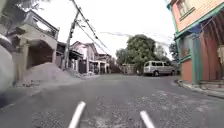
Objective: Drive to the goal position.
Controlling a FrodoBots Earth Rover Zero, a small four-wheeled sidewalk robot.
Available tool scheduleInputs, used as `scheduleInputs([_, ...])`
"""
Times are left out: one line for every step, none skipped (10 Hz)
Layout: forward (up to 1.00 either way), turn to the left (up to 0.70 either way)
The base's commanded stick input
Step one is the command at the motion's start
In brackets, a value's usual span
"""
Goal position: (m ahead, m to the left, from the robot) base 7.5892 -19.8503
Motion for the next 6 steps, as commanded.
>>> scheduleInputs([0.70, -0.35])
scheduleInputs([0.70, -0.35])
scheduleInputs([0.70, -0.35])
scheduleInputs([0.70, -0.18])
scheduleInputs([0.70, 0.00])
scheduleInputs([0.70, 0.00])
